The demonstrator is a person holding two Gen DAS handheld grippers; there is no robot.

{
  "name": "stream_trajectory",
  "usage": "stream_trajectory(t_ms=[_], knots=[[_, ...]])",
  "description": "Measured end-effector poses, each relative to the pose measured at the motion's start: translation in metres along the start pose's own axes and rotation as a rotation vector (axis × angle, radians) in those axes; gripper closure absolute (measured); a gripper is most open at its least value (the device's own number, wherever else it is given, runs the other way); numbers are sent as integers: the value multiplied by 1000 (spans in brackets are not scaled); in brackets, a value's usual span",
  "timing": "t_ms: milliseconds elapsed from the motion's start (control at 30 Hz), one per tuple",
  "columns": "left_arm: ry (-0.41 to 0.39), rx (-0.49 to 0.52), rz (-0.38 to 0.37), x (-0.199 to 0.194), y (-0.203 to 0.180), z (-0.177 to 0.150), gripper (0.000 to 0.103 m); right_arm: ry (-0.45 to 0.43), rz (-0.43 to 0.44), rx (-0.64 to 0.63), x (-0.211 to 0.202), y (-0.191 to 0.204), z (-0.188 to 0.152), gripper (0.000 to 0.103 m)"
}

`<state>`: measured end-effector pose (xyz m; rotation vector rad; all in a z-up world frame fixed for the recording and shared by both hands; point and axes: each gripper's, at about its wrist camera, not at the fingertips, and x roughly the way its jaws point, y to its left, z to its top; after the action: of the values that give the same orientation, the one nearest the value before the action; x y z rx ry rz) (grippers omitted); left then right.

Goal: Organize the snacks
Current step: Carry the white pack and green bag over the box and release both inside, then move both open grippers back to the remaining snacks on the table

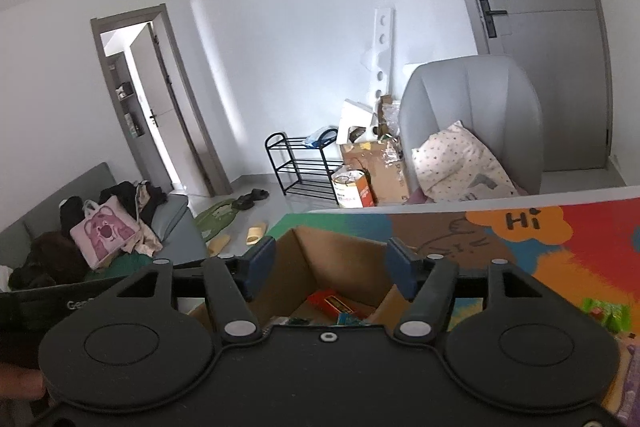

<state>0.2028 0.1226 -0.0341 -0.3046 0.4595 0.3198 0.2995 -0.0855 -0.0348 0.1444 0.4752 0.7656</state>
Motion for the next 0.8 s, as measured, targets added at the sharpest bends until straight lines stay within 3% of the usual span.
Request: stream_trajectory(t_ms=[67, 300, 800], knots=[[1, 2, 3, 0, -2, -1, 15, 3, -9, 14, -4, -5, -1, 40], [19, 21, -21, 2, -16, -5, 11, -17, -86, 38, -25, -25, -9, 21], [45, 86, -116, 1, -74, -28, 2, -30, -230, 101, -72, -69, -23, 0]])
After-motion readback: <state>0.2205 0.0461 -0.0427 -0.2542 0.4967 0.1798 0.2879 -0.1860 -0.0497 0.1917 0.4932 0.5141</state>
